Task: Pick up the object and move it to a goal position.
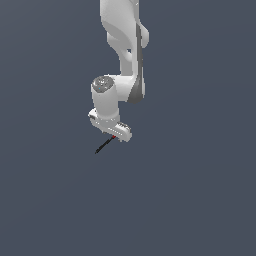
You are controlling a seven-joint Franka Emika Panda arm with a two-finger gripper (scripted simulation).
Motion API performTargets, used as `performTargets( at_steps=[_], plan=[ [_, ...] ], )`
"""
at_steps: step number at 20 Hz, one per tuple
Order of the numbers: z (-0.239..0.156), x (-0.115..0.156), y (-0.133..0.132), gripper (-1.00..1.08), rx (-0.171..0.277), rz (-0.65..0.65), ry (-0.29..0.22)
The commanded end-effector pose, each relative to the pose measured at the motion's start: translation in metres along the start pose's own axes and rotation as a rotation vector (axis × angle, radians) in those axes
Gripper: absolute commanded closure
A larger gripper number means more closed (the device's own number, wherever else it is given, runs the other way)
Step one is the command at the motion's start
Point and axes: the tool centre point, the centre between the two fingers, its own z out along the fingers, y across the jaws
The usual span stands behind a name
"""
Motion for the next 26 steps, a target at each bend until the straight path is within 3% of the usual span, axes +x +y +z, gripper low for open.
performTargets(
  at_steps=[1, 9, 16, 26],
  plan=[
    [0.012, -0.005, 0.013, -0.92, -0.003, 0.068, -0.001],
    [0.031, -0.014, 0.034, -0.92, -0.012, 0.177, -0.002],
    [0.035, -0.015, 0.034, -0.92, -0.012, 0.176, -0.003],
    [0.075, -0.016, 0.036, -0.92, -0.012, 0.181, -0.002]
  ],
)
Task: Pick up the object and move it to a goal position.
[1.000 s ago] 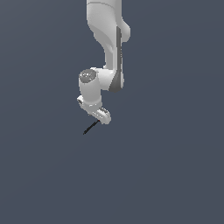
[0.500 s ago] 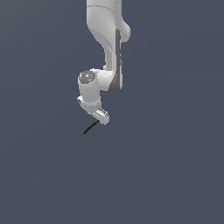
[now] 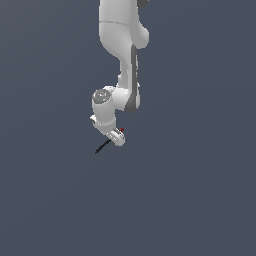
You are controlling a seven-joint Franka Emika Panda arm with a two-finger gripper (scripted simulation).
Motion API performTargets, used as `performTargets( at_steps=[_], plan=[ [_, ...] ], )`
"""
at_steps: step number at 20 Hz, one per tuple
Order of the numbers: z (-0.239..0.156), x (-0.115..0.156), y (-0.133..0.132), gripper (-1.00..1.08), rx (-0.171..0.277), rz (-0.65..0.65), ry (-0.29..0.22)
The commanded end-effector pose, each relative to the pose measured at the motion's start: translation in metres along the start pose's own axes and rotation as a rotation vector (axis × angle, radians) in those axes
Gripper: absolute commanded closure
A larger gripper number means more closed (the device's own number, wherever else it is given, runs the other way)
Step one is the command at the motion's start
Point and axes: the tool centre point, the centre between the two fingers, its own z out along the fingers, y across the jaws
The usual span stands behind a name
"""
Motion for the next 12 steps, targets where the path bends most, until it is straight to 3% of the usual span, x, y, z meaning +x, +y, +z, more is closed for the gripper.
performTargets(
  at_steps=[1, 5, 6, 12],
  plan=[
    [0.0078, 0.0003, 0.0000, -0.92, 0.001, 0.001, 0.001],
    [0.0120, 0.0004, -0.0003, -0.92, 0.001, 0.001, 0.001],
    [0.0120, 0.0004, -0.0003, 1.08, 0.001, 0.001, 0.001],
    [0.0120, 0.0004, -0.0003, 1.08, 0.001, 0.001, 0.001]
  ],
)
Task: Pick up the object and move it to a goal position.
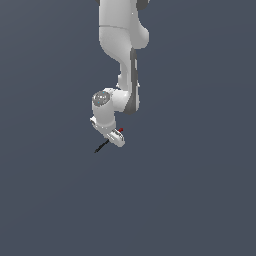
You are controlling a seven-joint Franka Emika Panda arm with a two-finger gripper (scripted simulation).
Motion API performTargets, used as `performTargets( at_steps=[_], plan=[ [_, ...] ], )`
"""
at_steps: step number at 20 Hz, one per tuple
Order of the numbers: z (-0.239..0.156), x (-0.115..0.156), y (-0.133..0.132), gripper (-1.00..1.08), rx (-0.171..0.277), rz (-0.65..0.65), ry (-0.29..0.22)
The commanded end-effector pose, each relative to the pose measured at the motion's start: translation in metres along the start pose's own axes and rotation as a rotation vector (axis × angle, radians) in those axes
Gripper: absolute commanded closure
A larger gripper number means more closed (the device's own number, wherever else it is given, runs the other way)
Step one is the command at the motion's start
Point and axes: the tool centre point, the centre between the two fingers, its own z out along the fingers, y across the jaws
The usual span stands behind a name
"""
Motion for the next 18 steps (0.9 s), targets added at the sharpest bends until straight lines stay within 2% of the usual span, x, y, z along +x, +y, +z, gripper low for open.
performTargets(
  at_steps=[1, 10, 18],
  plan=[
    [0.002, -0.001, -0.002, 1.08, 0.000, -0.004, -0.001],
    [-0.006, 0.011, 0.011, 1.08, 0.000, 0.001, 0.000],
    [-0.033, 0.056, 0.057, 1.08, 0.000, -0.002, 0.000]
  ],
)
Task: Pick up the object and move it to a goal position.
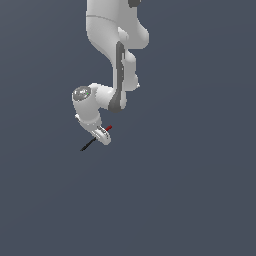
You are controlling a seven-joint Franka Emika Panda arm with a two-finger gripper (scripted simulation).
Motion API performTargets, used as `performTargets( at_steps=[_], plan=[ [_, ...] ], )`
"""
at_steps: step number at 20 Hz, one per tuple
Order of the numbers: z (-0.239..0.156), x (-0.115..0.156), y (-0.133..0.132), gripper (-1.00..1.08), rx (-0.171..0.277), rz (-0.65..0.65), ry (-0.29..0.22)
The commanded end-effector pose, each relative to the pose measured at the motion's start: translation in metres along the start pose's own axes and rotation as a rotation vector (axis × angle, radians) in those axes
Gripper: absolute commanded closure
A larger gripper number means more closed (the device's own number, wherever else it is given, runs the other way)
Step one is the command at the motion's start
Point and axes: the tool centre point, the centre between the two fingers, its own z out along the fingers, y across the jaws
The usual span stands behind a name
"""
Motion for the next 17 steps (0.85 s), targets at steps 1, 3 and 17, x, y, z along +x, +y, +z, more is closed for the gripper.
performTargets(
  at_steps=[1, 3, 17],
  plan=[
    [-0.011, 0.018, 0.018, 1.08, 0.000, 0.000, 0.001],
    [-0.018, 0.030, 0.030, 1.08, 0.000, -0.001, 0.000],
    [-0.032, 0.059, 0.053, 1.08, 0.000, -0.002, 0.000]
  ],
)
